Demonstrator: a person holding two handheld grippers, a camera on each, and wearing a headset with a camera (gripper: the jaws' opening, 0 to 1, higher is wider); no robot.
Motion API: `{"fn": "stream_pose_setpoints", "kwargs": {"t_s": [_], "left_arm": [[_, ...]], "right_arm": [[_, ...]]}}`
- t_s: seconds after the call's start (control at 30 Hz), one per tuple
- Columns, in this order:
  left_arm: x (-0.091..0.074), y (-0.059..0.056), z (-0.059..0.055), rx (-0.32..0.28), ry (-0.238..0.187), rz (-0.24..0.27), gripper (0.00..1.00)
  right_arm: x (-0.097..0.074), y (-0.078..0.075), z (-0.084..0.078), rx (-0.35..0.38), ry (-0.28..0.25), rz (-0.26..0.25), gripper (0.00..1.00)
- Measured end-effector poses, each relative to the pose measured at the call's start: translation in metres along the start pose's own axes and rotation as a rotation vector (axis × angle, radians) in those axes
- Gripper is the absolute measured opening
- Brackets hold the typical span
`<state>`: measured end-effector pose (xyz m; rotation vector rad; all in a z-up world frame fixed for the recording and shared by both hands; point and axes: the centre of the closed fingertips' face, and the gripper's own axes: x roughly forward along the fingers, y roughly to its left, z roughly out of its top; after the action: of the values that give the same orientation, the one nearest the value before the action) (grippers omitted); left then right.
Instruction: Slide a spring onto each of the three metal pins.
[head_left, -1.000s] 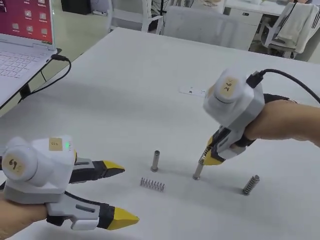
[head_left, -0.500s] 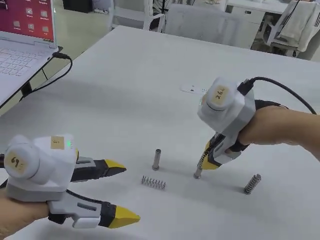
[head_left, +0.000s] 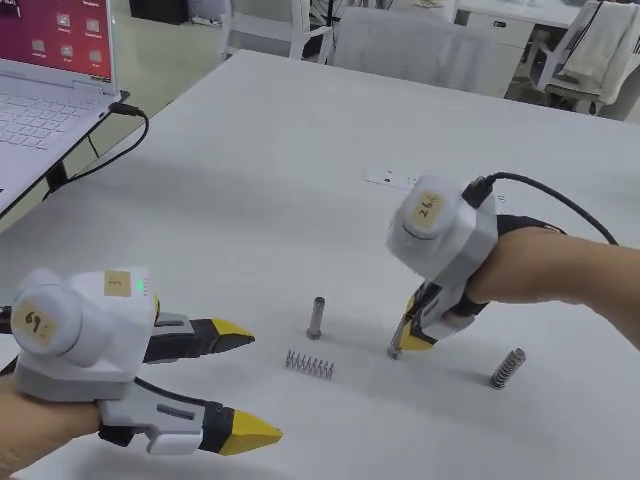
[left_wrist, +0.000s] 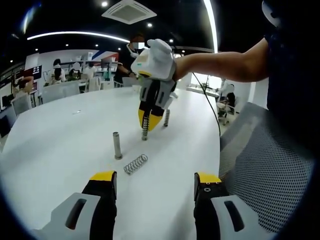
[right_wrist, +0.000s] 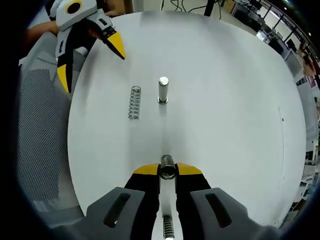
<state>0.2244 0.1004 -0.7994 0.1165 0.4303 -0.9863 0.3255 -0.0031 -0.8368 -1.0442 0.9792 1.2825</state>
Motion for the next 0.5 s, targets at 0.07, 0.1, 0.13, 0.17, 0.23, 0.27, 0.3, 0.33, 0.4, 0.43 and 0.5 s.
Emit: {"fn": "stream_pose_setpoints", "kwargs": {"t_s": [0.07, 0.1, 0.13, 0.17, 0.23, 0.27, 0.3, 0.33, 0.4, 0.43, 0.5], "left_arm": [[0.0001, 0.0001, -0.0001, 0.000, 0.002, 0.000, 0.57], [0.0002, 0.0003, -0.0001, 0.000, 0.002, 0.000, 0.57], [0.0003, 0.0003, 0.0004, -0.001, 0.001, 0.000, 0.57], [0.0004, 0.0005, 0.0006, -0.001, 0.001, 0.000, 0.57], [0.0005, 0.0006, 0.0007, -0.001, 0.001, 0.001, 0.57], [0.0006, 0.0006, 0.0007, -0.001, 0.001, 0.001, 0.57], [0.0006, 0.0004, 0.0007, -0.001, 0.002, 0.000, 0.57], [0.0007, 0.0004, 0.0005, 0.000, 0.002, 0.000, 0.57], [0.0009, 0.0002, 0.0004, -0.002, 0.002, -0.001, 0.57], [0.0010, 0.0002, 0.0004, -0.002, 0.002, 0.000, 0.57], [0.0012, -0.0005, 0.0003, -0.003, 0.002, -0.002, 0.57]], "right_arm": [[0.0023, 0.0015, -0.0006, -0.002, 0.004, 0.004, 0.09], [0.0037, 0.0021, -0.0012, -0.003, 0.007, 0.006, 0.09], [0.0046, 0.0027, -0.0016, -0.004, 0.010, 0.008, 0.09], [0.0054, 0.0030, -0.0021, -0.007, 0.012, 0.008, 0.09], [0.0063, 0.0032, -0.0029, -0.005, 0.014, 0.008, 0.09], [0.0067, 0.0032, -0.0030, -0.004, 0.014, 0.009, 0.09], [0.0074, 0.0030, -0.0034, -0.003, 0.014, 0.007, 0.09], [0.0079, 0.0031, -0.0034, -0.003, 0.013, 0.007, 0.09], [0.0089, 0.0038, -0.0044, 0.000, 0.015, 0.009, 0.09], [0.0087, 0.0039, -0.0039, 0.001, 0.011, 0.009, 0.09], [0.0083, 0.0038, -0.0040, 0.004, 0.009, 0.009, 0.09]]}}
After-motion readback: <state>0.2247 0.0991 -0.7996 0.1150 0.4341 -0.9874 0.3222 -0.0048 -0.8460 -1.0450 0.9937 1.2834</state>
